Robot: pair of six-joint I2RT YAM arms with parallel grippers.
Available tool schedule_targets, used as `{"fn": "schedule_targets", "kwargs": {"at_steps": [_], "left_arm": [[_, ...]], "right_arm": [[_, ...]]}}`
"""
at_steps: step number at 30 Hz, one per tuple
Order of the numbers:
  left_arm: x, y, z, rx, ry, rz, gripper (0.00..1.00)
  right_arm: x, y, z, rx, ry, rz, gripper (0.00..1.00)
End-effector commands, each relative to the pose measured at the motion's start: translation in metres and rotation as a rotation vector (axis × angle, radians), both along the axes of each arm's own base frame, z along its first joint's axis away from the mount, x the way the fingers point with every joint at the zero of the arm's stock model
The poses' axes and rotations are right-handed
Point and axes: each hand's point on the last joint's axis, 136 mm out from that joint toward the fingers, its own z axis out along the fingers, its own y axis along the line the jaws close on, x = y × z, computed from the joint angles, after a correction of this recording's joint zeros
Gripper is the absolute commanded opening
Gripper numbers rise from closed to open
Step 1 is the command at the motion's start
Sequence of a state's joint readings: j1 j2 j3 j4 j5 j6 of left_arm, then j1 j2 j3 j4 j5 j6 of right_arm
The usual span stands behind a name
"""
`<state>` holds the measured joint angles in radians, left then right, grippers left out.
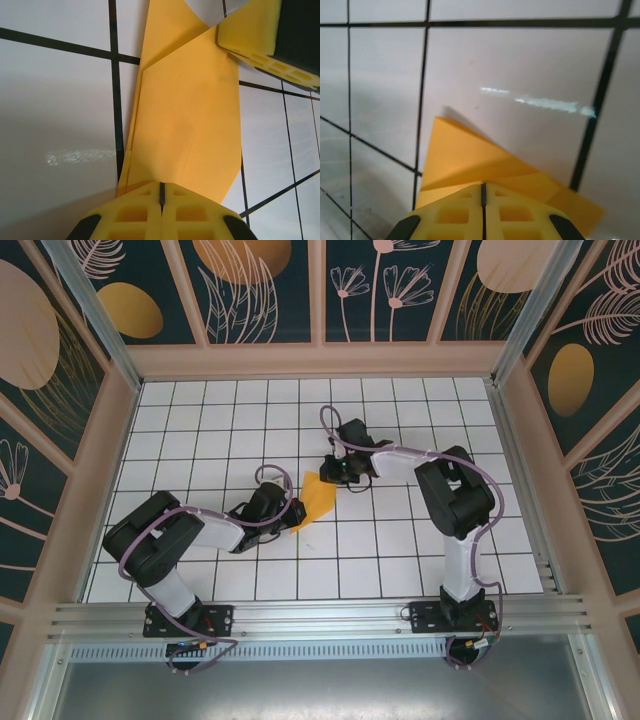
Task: Fold a paper plane with a square sheet of paper (pick it up from the middle)
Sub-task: Fourth fold the wing at the center of the table.
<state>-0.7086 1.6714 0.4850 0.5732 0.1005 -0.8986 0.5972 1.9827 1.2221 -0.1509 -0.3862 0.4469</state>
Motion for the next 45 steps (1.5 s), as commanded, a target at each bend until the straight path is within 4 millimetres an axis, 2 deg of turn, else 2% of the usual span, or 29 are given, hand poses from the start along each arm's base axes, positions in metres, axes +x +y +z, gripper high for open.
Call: {"fn": "schedule_targets", "kwargs": {"at_steps": [1, 5, 9, 15, 17, 18, 21, 24, 28, 30, 33, 36, 37, 39, 45], "left_arm": [[-0.042, 0.04, -0.058, 0.188, 0.198, 0.001, 0.02], [-0.042, 0.04, -0.058, 0.19, 0.198, 0.0, 0.02], [-0.044, 0.042, -0.06, 0.194, 0.203, 0.001, 0.02], [-0.046, 0.044, -0.061, 0.2, 0.209, -0.003, 0.02], [-0.048, 0.044, -0.062, 0.201, 0.213, -0.005, 0.02], [-0.048, 0.044, -0.062, 0.201, 0.213, -0.007, 0.02], [-0.049, 0.045, -0.062, 0.2, 0.213, -0.007, 0.02], [-0.047, 0.043, -0.061, 0.194, 0.209, -0.009, 0.02], [-0.044, 0.04, -0.057, 0.183, 0.199, -0.007, 0.02], [-0.042, 0.038, -0.055, 0.179, 0.193, -0.008, 0.02], [-0.039, 0.036, -0.052, 0.173, 0.184, -0.004, 0.02], [-0.036, 0.034, -0.049, 0.162, 0.175, -0.004, 0.02], [-0.036, 0.033, -0.049, 0.159, 0.173, -0.003, 0.02], [-0.035, 0.033, -0.047, 0.157, 0.17, -0.002, 0.02], [-0.033, 0.032, -0.043, 0.15, 0.16, 0.003, 0.02]], "right_arm": [[-0.028, 0.023, 0.006, 0.048, 0.003, 0.067, 0.1], [-0.038, 0.021, -0.014, 0.027, 0.048, 0.071, 0.1], [-0.036, 0.011, -0.025, 0.003, 0.055, 0.067, 0.1], [-0.006, -0.021, -0.033, -0.029, 0.026, 0.016, 0.1], [-0.002, -0.022, -0.033, -0.03, 0.011, 0.022, 0.1], [0.012, -0.035, -0.034, -0.031, 0.001, -0.009, 0.1], [0.032, -0.049, -0.034, -0.03, -0.027, -0.03, 0.1], [0.05, -0.058, -0.025, -0.02, -0.035, -0.064, 0.1], [0.061, -0.056, 0.02, 0.008, -0.122, -0.086, 0.1], [0.057, -0.054, 0.038, 0.027, -0.143, -0.096, 0.11], [0.034, -0.04, 0.047, 0.058, -0.136, -0.078, 0.13], [0.006, -0.023, 0.038, 0.08, -0.089, -0.047, 0.13], [-0.008, -0.012, 0.033, 0.088, -0.064, -0.023, 0.13], [-0.021, 0.001, 0.026, 0.101, -0.031, 0.002, 0.13], [-0.037, 0.019, 0.006, 0.107, 0.034, 0.034, 0.12]]}}
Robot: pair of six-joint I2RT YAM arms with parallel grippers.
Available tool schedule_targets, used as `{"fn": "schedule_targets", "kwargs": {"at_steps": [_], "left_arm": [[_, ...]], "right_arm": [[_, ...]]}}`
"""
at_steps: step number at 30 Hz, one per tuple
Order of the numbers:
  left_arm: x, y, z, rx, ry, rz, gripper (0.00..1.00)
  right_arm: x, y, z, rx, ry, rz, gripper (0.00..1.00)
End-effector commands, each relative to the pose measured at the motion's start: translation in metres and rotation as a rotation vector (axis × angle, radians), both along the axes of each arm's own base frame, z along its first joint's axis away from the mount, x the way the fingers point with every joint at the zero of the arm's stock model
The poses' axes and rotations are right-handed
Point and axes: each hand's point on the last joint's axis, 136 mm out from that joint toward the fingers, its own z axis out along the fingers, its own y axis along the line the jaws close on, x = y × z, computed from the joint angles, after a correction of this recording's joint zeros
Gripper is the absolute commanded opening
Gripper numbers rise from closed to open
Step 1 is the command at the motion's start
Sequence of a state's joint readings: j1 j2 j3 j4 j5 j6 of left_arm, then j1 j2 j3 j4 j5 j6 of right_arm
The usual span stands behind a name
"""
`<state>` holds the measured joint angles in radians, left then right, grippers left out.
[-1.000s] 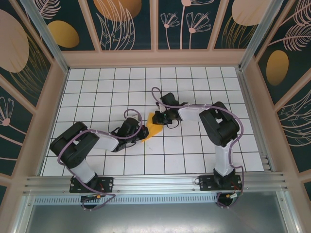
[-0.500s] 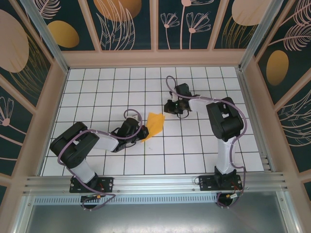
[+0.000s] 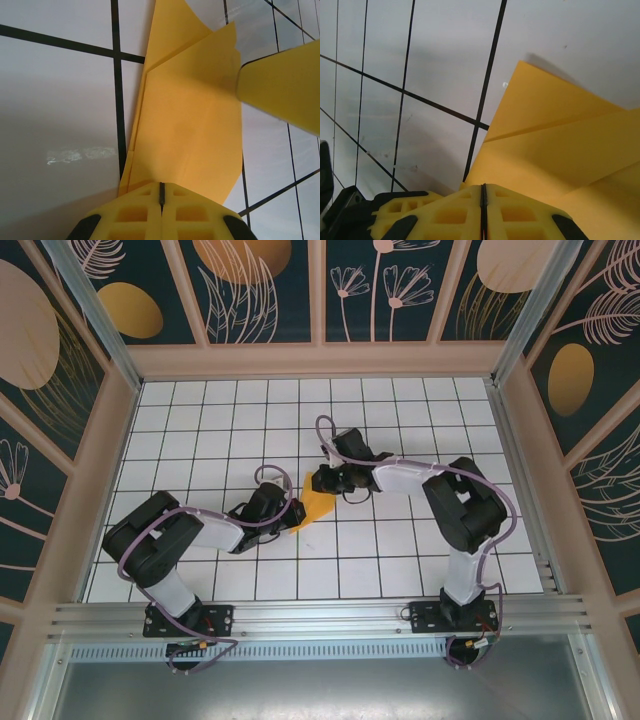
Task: Fold a paper plane with a square sheet of paper (pick it up from the middle)
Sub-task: Fourth fold the wing at the center of the table.
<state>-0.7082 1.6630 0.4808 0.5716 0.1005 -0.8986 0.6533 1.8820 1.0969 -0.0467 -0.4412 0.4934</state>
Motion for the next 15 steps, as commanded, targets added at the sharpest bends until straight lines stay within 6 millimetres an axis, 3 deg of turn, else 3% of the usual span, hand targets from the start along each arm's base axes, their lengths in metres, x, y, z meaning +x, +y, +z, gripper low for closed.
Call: {"fn": "schedule_targets", "kwargs": {"at_steps": [1, 9, 15], "left_arm": [[-0.032, 0.031, -0.043, 0.149, 0.159, 0.002, 0.03], [-0.024, 0.021, -0.03, 0.116, 0.129, -0.011, 0.03], [-0.011, 0.0, 0.002, 0.038, 0.069, -0.047, 0.1]], "right_arm": [[-0.003, 0.002, -0.017, 0.01, 0.057, -0.019, 0.11], [-0.015, -0.008, -0.051, -0.038, 0.132, -0.032, 0.11], [-0.019, -0.019, -0.072, -0.108, 0.171, -0.067, 0.1]]}}
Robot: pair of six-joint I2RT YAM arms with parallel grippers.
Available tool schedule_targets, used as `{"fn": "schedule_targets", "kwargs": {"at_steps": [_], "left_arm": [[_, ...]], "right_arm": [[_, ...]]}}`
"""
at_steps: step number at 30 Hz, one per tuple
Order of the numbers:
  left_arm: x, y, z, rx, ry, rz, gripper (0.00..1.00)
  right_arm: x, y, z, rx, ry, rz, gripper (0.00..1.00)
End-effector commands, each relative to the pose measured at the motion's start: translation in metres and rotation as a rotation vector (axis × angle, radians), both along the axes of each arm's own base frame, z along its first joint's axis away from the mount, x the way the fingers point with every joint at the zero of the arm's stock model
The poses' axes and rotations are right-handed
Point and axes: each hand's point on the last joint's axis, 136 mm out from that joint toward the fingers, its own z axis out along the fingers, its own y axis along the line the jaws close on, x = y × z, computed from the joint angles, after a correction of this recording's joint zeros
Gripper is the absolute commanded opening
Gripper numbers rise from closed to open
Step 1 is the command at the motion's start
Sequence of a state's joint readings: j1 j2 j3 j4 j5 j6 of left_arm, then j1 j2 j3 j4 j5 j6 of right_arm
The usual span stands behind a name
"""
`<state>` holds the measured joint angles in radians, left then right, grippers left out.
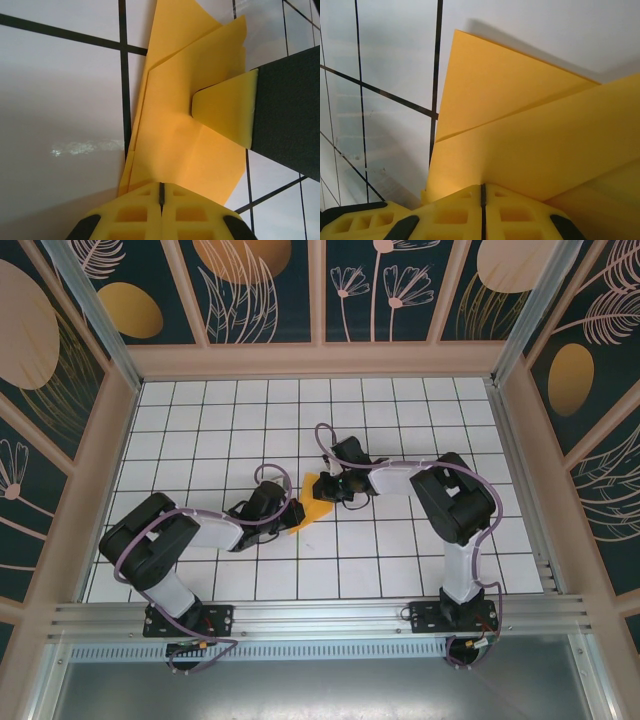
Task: Fold a paper plane with a square sheet of paper (pick it up from the middle)
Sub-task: Fourth fold the wing at the center of the table.
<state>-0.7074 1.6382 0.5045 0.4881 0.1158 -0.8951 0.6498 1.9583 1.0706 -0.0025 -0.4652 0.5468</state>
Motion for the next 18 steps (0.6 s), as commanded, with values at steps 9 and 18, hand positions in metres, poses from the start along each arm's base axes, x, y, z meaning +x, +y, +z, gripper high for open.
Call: {"fn": "schedule_targets", "kwargs": {"at_steps": [9, 18], "left_arm": [[0.008, -0.024, 0.02, 0.007, 0.003, -0.115, 0.18], [0.001, -0.022, -0.003, 0.065, 0.056, -0.155, 0.13]], "right_arm": [[-0.013, -0.025, -0.048, -0.149, 0.096, -0.058, 0.1], [-0.016, -0.028, -0.057, -0.172, 0.119, -0.06, 0.1]]}}
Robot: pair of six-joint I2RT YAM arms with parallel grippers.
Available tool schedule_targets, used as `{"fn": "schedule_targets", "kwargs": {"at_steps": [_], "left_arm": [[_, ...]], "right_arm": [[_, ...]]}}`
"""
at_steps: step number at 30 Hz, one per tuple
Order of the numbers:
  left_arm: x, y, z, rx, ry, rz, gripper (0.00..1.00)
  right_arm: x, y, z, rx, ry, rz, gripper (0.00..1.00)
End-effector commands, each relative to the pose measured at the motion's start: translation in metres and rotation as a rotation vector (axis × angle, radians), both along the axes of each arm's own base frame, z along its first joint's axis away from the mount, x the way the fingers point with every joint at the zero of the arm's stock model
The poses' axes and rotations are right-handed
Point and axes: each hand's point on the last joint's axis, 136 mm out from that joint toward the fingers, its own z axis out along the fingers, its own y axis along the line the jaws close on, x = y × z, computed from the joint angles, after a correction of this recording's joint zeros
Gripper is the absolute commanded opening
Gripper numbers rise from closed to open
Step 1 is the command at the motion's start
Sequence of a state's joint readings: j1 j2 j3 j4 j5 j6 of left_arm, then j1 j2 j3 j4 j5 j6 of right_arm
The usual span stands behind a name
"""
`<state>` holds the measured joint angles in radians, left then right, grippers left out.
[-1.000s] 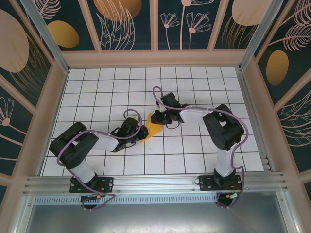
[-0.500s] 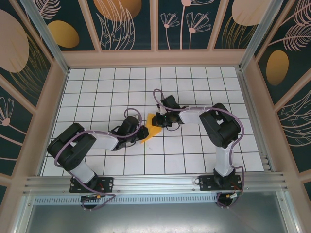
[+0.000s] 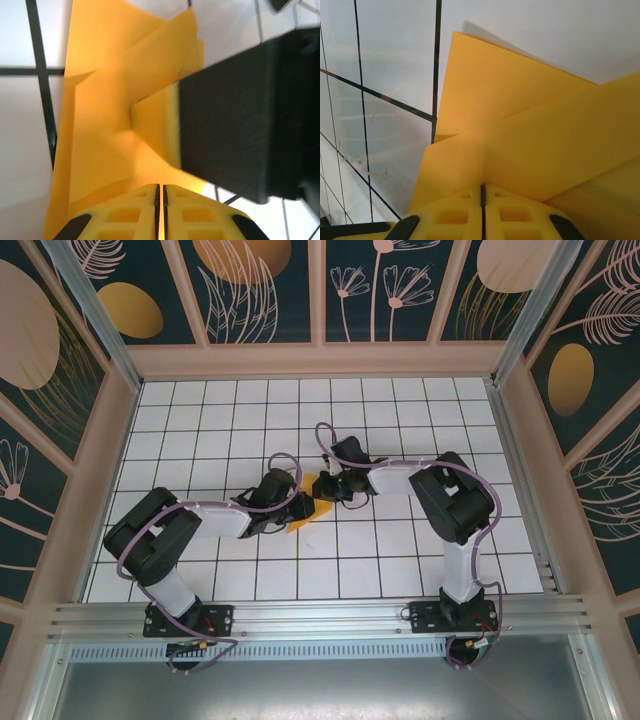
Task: Fold a paper plane with a square sheet of paper (pick it up from the middle)
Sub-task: Fourth fold the wing at the center of the table.
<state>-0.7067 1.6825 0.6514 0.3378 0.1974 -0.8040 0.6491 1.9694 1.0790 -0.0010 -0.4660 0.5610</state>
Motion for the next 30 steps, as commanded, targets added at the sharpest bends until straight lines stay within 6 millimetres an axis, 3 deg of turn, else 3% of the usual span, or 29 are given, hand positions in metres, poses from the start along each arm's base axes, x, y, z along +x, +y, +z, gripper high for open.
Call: {"fn": "schedule_targets", "kwargs": {"at_steps": [1, 3, 12, 17, 30], "left_arm": [[-0.006, 0.002, -0.012, 0.04, 0.036, -0.035, 0.13], [-0.011, 0.005, -0.024, 0.061, 0.063, -0.039, 0.12], [-0.028, 0.027, -0.045, 0.122, 0.107, -0.012, 0.09], [-0.041, 0.035, -0.038, 0.077, 0.109, 0.003, 0.08], [-0.078, 0.051, -0.046, 0.051, 0.18, -0.028, 0.06]], "right_arm": [[-0.018, -0.029, -0.057, -0.175, 0.112, -0.048, 0.1], [-0.018, -0.03, -0.058, -0.182, 0.115, -0.048, 0.1], [-0.021, -0.036, -0.065, -0.217, 0.126, -0.046, 0.1], [-0.022, -0.038, -0.069, -0.232, 0.134, -0.044, 0.1], [-0.024, -0.044, -0.077, -0.264, 0.146, -0.051, 0.1]]}}
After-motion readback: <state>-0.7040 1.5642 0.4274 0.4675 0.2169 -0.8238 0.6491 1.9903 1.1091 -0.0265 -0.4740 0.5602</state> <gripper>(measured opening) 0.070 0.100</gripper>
